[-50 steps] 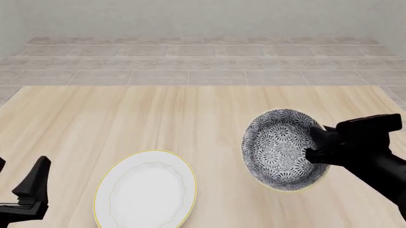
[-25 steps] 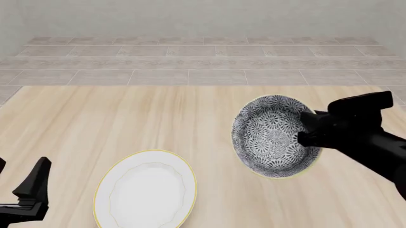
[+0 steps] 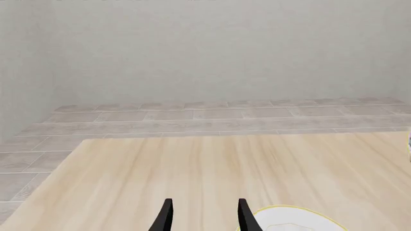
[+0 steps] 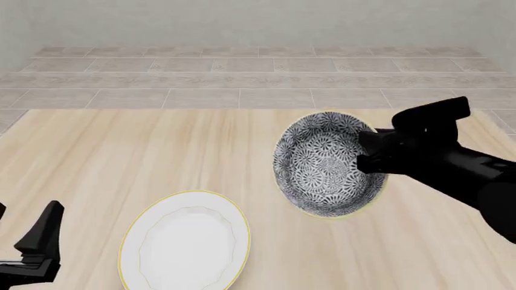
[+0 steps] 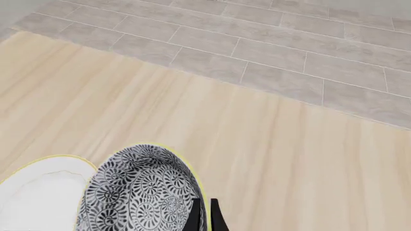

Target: Put the bowl on the plate.

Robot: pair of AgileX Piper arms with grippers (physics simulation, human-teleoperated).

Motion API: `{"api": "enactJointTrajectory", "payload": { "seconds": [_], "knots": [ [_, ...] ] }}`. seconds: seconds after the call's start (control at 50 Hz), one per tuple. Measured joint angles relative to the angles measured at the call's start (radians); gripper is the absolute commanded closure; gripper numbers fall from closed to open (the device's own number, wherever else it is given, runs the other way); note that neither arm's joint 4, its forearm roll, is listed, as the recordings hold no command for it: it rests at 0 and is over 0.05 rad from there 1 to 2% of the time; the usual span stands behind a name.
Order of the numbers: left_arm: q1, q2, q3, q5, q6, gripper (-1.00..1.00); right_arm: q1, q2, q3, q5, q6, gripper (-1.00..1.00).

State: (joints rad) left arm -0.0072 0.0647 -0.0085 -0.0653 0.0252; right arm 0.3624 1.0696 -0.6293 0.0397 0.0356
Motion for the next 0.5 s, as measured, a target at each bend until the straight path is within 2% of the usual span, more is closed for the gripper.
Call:
{"api": "enactJointTrajectory", "payload": {
  "seconds": [0.16, 0.5],
  "knots": [
    [0.0, -0.02, -0.004, 0.021, 0.0, -1.0, 0.042, 0.029, -0.038, 0.014, 0.009, 1.0],
    [-0.002, -0.047, -0.012, 0.049, 0.002, -1.0, 0.138, 0.104, -0.107, 0.033, 0.069, 1.0]
  ]
}}
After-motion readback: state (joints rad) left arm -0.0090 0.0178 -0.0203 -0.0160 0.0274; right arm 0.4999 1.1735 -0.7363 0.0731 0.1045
